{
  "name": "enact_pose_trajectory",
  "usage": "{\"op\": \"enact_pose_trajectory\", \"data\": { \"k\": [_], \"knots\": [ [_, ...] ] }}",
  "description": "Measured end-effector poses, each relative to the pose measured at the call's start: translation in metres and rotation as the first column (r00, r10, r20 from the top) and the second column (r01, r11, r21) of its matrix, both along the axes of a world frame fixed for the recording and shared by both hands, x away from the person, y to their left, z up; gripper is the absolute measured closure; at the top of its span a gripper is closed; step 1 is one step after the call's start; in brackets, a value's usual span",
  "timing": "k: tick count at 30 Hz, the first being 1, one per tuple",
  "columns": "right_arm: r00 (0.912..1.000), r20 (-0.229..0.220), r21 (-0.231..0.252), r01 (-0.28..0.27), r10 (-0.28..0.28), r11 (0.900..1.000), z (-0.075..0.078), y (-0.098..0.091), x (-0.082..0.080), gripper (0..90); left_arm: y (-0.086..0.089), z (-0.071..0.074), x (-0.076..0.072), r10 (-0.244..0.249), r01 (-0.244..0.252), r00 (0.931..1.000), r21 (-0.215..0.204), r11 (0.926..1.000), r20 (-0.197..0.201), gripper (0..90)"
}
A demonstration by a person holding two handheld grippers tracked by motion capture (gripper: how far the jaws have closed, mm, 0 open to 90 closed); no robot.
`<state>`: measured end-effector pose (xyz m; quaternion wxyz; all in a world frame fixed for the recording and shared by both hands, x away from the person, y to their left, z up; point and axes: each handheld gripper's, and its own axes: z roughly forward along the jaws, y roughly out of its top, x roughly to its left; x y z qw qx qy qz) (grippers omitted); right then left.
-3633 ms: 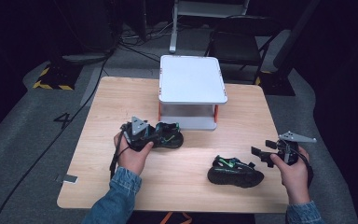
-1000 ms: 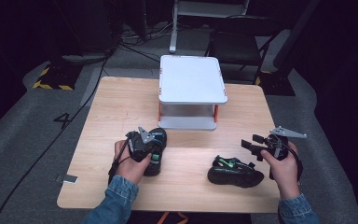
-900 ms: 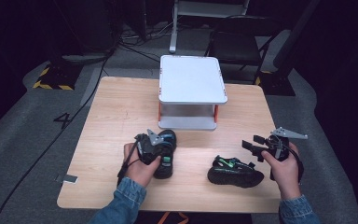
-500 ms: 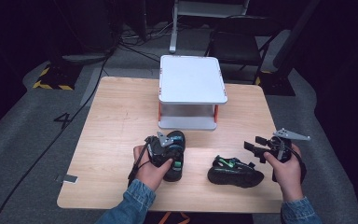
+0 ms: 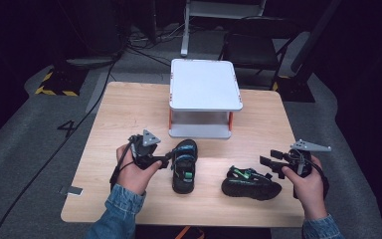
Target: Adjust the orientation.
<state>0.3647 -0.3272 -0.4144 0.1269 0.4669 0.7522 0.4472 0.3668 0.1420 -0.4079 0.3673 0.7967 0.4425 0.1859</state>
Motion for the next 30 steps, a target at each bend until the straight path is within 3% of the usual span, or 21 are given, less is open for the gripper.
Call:
{"op": "enact_pose_trajectory", "data": {
  "k": [4,13,15,20,27,30],
  "knots": [
    [0.9999,-0.012,-0.005,0.003,-0.003,1.0,0.002,-0.004,-0.001,36.7,0.018,-0.006,0.006,0.047,-0.046,0.9985,0.017,0.9988,-0.029,27.7],
    [0.993,-0.074,-0.069,-0.097,0.092,0.9929,-0.001,0.017,0.003,33.5,0.046,-0.016,0.008,0.099,-0.096,0.9928,0.048,0.9942,-0.068,25.6],
    [0.9889,-0.088,-0.081,-0.127,0.12,0.9886,-0.003,0.021,0.003,32.9,0.047,-0.018,0.009,0.102,-0.098,0.9924,0.05,0.9939,-0.07,25.6],
    [0.9854,-0.111,-0.09,-0.14,0.129,0.9861,-0.009,0.026,0.007,31.3,0.046,-0.022,0.008,0.096,-0.092,0.9925,0.057,0.9941,-0.076,25.6],
    [0.9707,-0.174,-0.119,-0.188,0.166,0.9749,-0.03,0.043,0.01,28.4,0.04,-0.025,0.009,0.073,-0.068,0.9944,0.058,0.996,-0.077,25.2],
    [0.9719,-0.178,-0.107,-0.174,0.154,0.9789,-0.033,0.044,0.011,26.2,0.037,-0.027,0.01,0.063,-0.058,0.9945,0.06,0.9965,-0.083,24.8]
  ]
}}
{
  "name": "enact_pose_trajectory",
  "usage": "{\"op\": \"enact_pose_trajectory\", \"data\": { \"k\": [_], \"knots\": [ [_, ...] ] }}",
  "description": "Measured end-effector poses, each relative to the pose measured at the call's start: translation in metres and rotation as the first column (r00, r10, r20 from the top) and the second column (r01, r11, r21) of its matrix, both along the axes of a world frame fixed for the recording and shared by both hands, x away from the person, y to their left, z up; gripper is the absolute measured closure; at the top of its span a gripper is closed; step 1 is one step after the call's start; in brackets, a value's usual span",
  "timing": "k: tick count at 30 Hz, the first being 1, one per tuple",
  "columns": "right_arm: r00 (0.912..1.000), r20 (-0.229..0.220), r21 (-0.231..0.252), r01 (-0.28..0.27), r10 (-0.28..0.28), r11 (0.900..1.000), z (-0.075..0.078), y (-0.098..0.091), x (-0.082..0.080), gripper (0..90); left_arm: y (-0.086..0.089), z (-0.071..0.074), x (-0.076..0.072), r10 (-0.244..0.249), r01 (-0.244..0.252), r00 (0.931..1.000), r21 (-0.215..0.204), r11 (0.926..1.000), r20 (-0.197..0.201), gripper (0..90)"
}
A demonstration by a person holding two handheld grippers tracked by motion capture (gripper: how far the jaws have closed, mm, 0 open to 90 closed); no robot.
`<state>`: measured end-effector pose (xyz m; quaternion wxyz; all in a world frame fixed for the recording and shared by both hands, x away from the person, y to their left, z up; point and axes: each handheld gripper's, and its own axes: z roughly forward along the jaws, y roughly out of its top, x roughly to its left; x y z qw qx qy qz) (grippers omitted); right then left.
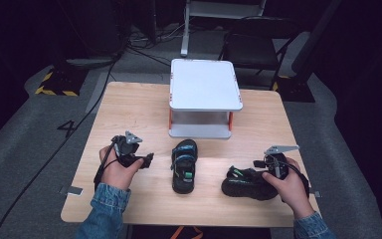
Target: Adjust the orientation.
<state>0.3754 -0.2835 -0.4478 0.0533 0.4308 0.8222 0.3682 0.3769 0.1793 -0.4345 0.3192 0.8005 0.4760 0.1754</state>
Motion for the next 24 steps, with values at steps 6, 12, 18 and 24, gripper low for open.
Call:
{"op": "enact_pose_trajectory", "data": {
  "k": [6,12,18,24],
  "knots": [
    [0.9991,-0.029,0.018,0.033,-0.032,0.9993,-0.003,-0.002,0.0,21.3,-0.004,-0.002,0.002,-0.008,0.008,1.0,0.006,0.9999,-0.005,24.6],
    [0.9975,0.017,-0.011,-0.069,0.069,0.9976,0.003,0.019,0.004,25.3,-0.006,-0.004,0.001,-0.019,0.019,0.9998,0.013,0.9997,0.001,24.5],
    [0.9904,-0.05,-0.107,-0.134,0.129,0.9853,0.002,0.04,0.017,41.5,0.004,-0.005,-0.007,0.007,-0.007,0.9999,0.013,0.9999,0.009,24.6],
    [0.9712,-0.165,-0.134,-0.195,0.172,0.9716,-0.001,0.048,0.026,47.1,0.011,-0.008,-0.015,0.022,-0.022,0.9997,0.017,0.9996,-0.003,24.8]
  ]
}}
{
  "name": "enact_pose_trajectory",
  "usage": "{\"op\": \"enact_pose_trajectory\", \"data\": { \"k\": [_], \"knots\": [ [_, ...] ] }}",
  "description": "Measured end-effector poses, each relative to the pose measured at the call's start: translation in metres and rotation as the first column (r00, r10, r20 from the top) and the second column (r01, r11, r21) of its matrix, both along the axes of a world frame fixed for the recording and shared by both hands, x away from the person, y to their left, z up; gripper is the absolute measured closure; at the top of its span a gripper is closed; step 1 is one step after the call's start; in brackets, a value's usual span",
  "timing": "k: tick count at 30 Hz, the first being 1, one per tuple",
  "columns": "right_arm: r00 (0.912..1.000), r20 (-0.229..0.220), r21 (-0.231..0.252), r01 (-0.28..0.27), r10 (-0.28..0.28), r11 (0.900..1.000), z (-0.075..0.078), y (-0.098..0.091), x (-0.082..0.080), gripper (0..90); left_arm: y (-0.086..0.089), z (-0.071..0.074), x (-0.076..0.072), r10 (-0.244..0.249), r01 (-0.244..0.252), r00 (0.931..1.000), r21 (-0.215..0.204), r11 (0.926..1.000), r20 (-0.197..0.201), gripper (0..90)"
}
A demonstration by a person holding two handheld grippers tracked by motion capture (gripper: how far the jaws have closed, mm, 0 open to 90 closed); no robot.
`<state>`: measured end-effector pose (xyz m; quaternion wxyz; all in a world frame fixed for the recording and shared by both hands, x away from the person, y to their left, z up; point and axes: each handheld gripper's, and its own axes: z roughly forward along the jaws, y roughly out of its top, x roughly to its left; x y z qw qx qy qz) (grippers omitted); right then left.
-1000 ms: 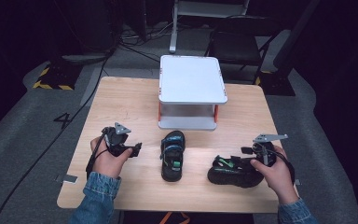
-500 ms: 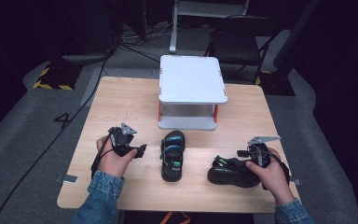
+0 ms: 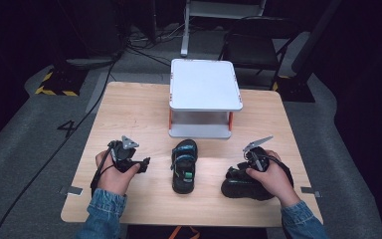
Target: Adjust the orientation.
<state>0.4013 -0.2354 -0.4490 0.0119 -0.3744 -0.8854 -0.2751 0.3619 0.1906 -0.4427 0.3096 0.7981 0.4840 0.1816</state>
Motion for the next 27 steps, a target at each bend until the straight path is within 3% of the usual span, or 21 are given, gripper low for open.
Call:
{"op": "enact_pose_trajectory", "data": {
  "k": [2,3,5,8,12,15,17,18,19,21,22,23,24,25,27],
  "knots": [
    [0.9996,-0.024,-0.009,-0.013,0.013,0.9999,-0.001,0.002,0.002,52.1,0.001,-0.001,-0.001,0.001,-0.001,1.0,0.002,1.0,0.001,24.8],
    [0.9992,-0.035,-0.014,-0.022,0.021,0.9997,-0.001,0.004,0.002,58.6,0.003,0.0,-0.003,0.006,-0.006,1.0,0.001,1.0,0.002,24.8],
    [0.9981,-0.016,-0.037,-0.06,0.059,0.9975,0.0,0.007,0.0,64.2,0.004,0.0,-0.005,0.01,-0.01,0.9999,-0.002,0.9999,0.004,24.8],
    [0.9976,0.011,-0.046,-0.067,0.068,0.9967,0.005,0.009,-0.003,68.2,0.006,0.001,-0.006,0.013,-0.013,0.9999,-0.003,0.9999,0.011,25.0],
    [0.9945,0.102,-0.061,-0.018,0.024,0.998,0.018,0.0,-0.002,69.9,0.008,0.0,-0.007,0.016,-0.016,0.9998,-0.004,0.9999,0.011,25.2],
    [0.983,0.175,0.006,0.055,-0.055,0.9985,0.028,-0.015,0.003,69.9,0.011,-0.001,-0.009,0.022,-0.022,0.9997,-0.003,0.9998,0.011,25.2],
    [0.9625,0.248,0.037,0.104,-0.11,0.9939,0.035,-0.022,0.005,69.9,0.013,-0.003,-0.011,0.032,-0.032,0.9995,-0.003,0.9995,0.008,25.2],
    [0.948,0.29,0.05,0.123,-0.132,0.9912,0.039,-0.025,0.006,69.8,0.015,-0.003,-0.013,0.036,-0.036,0.9993,-0.002,0.9993,0.005,25.2],
    [0.9288,0.337,0.062,0.142,-0.155,0.9879,0.042,-0.026,0.006,69.6,0.015,-0.003,-0.013,0.036,-0.036,0.9993,-0.002,0.9993,0.005,25.2],
    [0.8792,0.446,0.068,0.155,-0.169,0.9856,0.044,-0.024,0.006,68.8,0.02,-0.004,-0.016,0.059,-0.059,0.9982,-0.002,0.9982,0.008,25.1],
    [0.8792,0.446,0.068,0.155,-0.169,0.9856,0.044,-0.024,0.006,68.8,0.02,-0.004,-0.016,0.059,-0.059,0.9982,-0.002,0.9982,0.008,25.1],
    [0.8508,0.5,0.072,0.146,-0.162,0.9867,0.041,-0.018,0.005,68.1,0.021,-0.003,-0.017,0.068,-0.068,0.9976,-0.005,0.9977,0.015,25.0],
    [0.851,0.505,0.07,0.128,-0.146,0.9893,0.038,-0.014,0.005,67.9,0.022,-0.002,-0.017,0.069,-0.069,0.9974,-0.007,0.9976,0.019,25.0],
    [0.8597,0.495,0.067,0.106,-0.125,0.9921,0.034,-0.01,0.005,67.7,0.021,-0.002,-0.017,0.068,-0.068,0.9975,-0.008,0.9976,0.02,25.0],
    [0.8947,0.439,0.067,0.059,-0.082,0.996,0.027,-0.001,0.005,67.4,0.02,-0.002,-0.016,0.066,-0.066,0.9976,-0.009,0.9978,0.02,25.0]
  ]
}}
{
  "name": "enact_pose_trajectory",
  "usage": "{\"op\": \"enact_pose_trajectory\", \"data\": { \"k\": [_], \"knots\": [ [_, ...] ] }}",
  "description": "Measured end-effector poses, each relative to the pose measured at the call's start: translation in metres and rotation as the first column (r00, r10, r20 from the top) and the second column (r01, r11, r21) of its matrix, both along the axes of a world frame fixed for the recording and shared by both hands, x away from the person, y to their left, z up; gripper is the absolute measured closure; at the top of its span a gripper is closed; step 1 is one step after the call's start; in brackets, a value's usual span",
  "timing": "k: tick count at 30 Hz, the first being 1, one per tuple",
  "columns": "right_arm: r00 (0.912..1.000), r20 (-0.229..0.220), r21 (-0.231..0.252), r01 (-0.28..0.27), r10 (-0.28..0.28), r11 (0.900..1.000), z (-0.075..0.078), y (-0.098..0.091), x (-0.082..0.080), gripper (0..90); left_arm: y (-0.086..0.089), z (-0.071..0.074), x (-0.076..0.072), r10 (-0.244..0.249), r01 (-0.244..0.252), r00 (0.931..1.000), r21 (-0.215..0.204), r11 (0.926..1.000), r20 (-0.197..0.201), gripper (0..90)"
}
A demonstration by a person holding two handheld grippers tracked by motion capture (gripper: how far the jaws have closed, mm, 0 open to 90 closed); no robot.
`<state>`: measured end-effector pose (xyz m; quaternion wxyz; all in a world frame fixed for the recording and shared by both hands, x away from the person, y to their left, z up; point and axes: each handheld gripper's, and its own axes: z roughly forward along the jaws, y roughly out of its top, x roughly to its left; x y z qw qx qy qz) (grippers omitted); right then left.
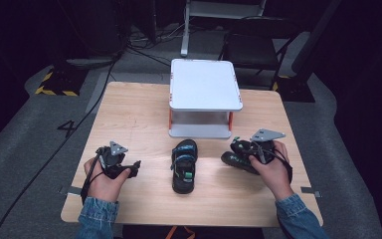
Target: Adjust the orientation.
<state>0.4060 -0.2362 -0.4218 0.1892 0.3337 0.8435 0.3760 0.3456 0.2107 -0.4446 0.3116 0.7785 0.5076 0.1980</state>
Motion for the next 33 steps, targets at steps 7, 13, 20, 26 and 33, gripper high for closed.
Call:
{"op": "enact_pose_trajectory", "data": {
  "k": [7,13,20,26,33],
  "knots": [
    [0.9891,-0.121,-0.038,-0.09,0.085,0.9952,-0.006,0.019,-0.015,65.8,-0.003,0.0,0.005,-0.021,0.021,0.9998,-0.001,0.9998,-0.003,24.9],
    [0.9439,-0.291,-0.038,-0.174,0.156,0.984,-0.01,0.021,-0.032,63.2,-0.01,0.0,0.012,-0.045,0.045,0.999,-0.005,0.999,-0.005,24.8],
    [0.9533,-0.261,-0.043,-0.169,0.152,0.9846,-0.006,0.018,-0.045,47.7,-0.018,0.001,0.02,-0.07,0.07,0.9976,-0.004,0.9976,-0.001,24.6],
    [0.982,-0.181,0.018,-0.051,0.053,0.9986,0.02,-0.018,-0.046,45.3,-0.022,0.001,0.025,-0.078,0.078,0.997,-0.005,0.997,-0.005,24.5],
    [0.9437,-0.319,-0.067,0.069,-0.086,0.9954,0.016,-0.06,-0.041,42.7,-0.024,0.0,0.029,-0.081,0.081,0.9967,-0.003,0.9967,-0.003,24.5]
  ]
}}
